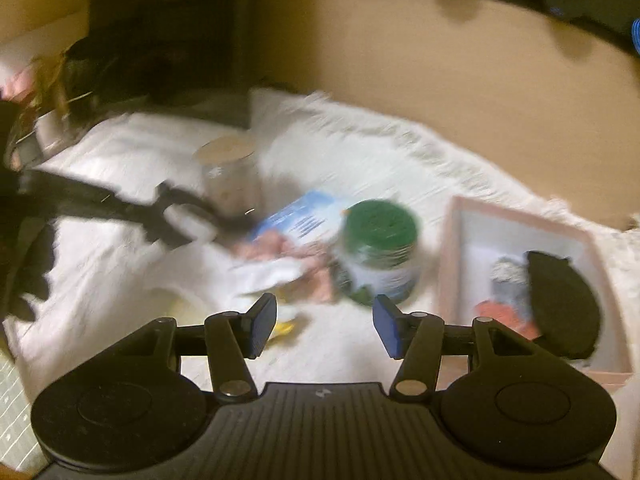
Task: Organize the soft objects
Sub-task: 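Grasp the white sock with the right gripper while the left gripper reaches the yellow sponge, then grasp the yellow round sponge edge with the left gripper while the right holds the sock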
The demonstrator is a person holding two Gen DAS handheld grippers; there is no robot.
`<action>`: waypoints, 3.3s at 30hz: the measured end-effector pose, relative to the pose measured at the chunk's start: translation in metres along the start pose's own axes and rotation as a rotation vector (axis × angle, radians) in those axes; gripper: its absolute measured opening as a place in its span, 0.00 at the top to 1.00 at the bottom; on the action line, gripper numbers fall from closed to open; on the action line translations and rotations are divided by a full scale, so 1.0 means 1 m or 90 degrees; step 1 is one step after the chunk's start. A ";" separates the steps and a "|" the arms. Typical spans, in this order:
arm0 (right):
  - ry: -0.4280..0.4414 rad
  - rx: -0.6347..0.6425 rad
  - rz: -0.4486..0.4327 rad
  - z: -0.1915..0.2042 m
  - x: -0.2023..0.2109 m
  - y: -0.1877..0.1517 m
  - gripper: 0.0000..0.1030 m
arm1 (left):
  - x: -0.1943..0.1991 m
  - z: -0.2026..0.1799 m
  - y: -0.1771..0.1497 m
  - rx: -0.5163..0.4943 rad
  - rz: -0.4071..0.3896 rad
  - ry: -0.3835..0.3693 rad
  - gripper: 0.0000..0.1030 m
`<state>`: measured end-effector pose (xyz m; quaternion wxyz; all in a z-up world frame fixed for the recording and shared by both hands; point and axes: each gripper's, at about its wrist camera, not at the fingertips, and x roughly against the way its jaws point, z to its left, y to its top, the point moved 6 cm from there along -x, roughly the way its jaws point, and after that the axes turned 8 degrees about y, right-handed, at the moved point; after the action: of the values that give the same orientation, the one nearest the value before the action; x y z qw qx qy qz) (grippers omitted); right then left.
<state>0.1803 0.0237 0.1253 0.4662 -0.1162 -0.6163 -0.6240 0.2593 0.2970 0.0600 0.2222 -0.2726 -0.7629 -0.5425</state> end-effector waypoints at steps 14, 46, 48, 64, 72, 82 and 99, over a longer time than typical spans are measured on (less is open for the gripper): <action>0.176 0.015 0.125 0.049 -0.111 0.015 0.65 | -0.021 0.017 0.039 -0.014 -0.016 0.005 0.79; 0.053 0.066 0.072 0.066 -0.031 -0.028 0.92 | -0.025 0.015 -0.056 0.065 0.169 -0.097 0.79; -0.018 0.040 0.070 0.041 -0.021 -0.033 0.92 | -0.031 0.009 -0.062 0.064 0.177 -0.119 0.79; -0.055 -0.094 0.029 -0.010 -0.039 -0.049 0.90 | -0.049 0.002 -0.081 0.082 0.201 -0.111 0.78; -0.016 -0.110 0.043 -0.014 -0.054 -0.051 0.89 | -0.016 -0.032 -0.072 0.063 0.194 -0.251 0.55; -0.010 -0.061 0.045 -0.007 -0.053 -0.054 0.88 | -0.054 -0.069 -0.078 0.044 0.221 -0.219 0.69; -0.059 -0.076 0.041 -0.025 -0.061 -0.051 0.49 | 0.002 -0.045 -0.085 -0.087 0.162 -0.115 0.83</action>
<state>0.1866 0.0185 0.0420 0.4495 -0.1919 -0.5949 -0.6382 0.2037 0.2325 0.0155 0.2006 -0.4293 -0.7001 -0.5341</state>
